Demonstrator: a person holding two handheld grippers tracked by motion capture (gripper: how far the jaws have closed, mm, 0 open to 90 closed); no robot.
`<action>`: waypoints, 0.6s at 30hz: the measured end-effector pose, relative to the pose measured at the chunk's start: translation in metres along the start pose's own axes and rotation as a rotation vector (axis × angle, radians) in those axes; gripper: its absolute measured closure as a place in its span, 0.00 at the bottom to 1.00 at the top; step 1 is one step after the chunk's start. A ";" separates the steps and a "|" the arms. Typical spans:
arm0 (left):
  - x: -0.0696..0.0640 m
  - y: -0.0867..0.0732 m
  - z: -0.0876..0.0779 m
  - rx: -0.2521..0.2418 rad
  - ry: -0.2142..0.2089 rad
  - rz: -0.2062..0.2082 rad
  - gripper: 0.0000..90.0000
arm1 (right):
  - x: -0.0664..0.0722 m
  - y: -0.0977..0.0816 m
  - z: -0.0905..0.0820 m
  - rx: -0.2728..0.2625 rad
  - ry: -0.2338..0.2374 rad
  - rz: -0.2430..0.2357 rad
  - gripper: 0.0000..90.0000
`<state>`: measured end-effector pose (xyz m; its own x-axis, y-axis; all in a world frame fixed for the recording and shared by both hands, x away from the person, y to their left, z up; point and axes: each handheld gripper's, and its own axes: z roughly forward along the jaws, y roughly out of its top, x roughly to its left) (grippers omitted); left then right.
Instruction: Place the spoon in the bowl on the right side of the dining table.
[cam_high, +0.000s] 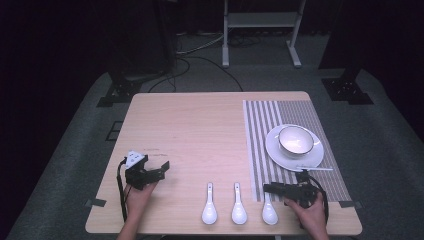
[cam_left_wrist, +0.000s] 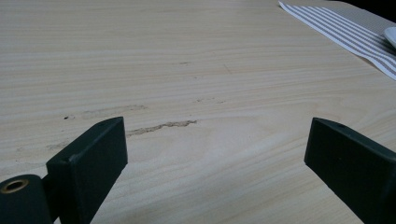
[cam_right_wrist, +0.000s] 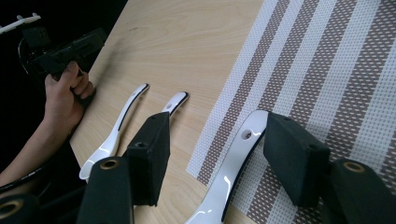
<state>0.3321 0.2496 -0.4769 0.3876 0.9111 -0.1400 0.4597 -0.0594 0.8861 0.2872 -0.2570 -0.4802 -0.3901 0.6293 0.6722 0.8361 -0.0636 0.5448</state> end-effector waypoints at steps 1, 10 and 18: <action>0.000 0.000 0.000 0.000 0.000 0.000 0.05 | 0.000 0.000 0.001 0.001 -0.001 0.002 0.46; 0.000 0.000 0.000 0.001 0.000 0.003 0.05 | -0.003 0.000 0.005 0.011 -0.022 0.005 0.49; -0.001 0.000 0.000 0.001 0.000 0.006 0.05 | -0.003 -0.001 0.006 -0.003 -0.043 0.012 0.56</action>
<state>0.3321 0.2490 -0.4768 0.3908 0.9106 -0.1344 0.4579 -0.0657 0.8866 0.2900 -0.2544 -0.4858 -0.3631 0.6611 0.6566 0.8394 -0.0738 0.5385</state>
